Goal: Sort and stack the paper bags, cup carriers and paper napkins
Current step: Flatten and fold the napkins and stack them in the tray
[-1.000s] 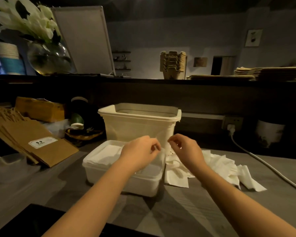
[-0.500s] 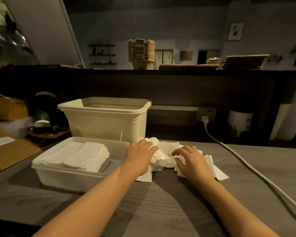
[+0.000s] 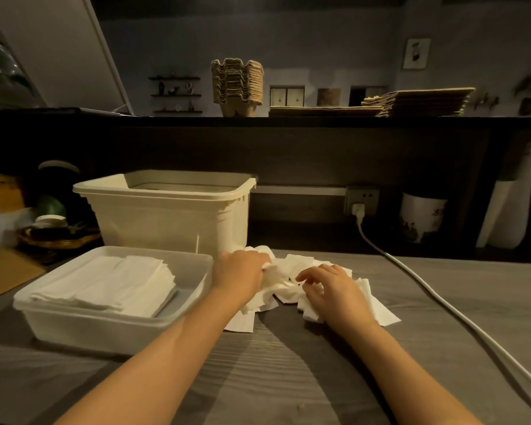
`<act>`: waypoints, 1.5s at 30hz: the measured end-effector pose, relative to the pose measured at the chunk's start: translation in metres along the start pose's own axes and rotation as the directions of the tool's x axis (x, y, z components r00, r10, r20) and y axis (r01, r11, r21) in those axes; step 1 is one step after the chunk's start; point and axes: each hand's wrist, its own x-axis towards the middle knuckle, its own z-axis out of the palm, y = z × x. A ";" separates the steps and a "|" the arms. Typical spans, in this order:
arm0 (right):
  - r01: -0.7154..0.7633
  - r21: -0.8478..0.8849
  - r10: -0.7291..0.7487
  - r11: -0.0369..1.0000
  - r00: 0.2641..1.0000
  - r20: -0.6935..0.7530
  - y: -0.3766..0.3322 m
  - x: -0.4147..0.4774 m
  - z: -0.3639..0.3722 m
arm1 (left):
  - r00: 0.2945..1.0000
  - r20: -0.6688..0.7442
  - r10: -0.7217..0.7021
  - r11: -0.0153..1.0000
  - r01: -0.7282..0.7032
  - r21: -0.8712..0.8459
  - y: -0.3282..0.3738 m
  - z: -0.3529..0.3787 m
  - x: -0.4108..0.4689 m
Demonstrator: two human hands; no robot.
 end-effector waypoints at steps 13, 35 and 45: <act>-0.109 0.645 0.235 0.756 0.966 -0.111 -0.019 -0.001 -0.008 | 0.934 0.350 -0.063 -0.092 0.344 -0.934 0.016 0.000 -0.014; -0.083 0.904 0.568 0.419 0.801 -0.190 0.007 0.003 -0.033 | 0.950 0.312 -0.027 -0.156 0.305 -0.940 0.008 0.026 -0.017; -0.046 0.889 -0.064 0.455 0.994 0.084 -0.029 -0.011 -0.044 | 0.962 0.274 0.002 -0.140 0.272 -0.952 0.007 0.023 -0.016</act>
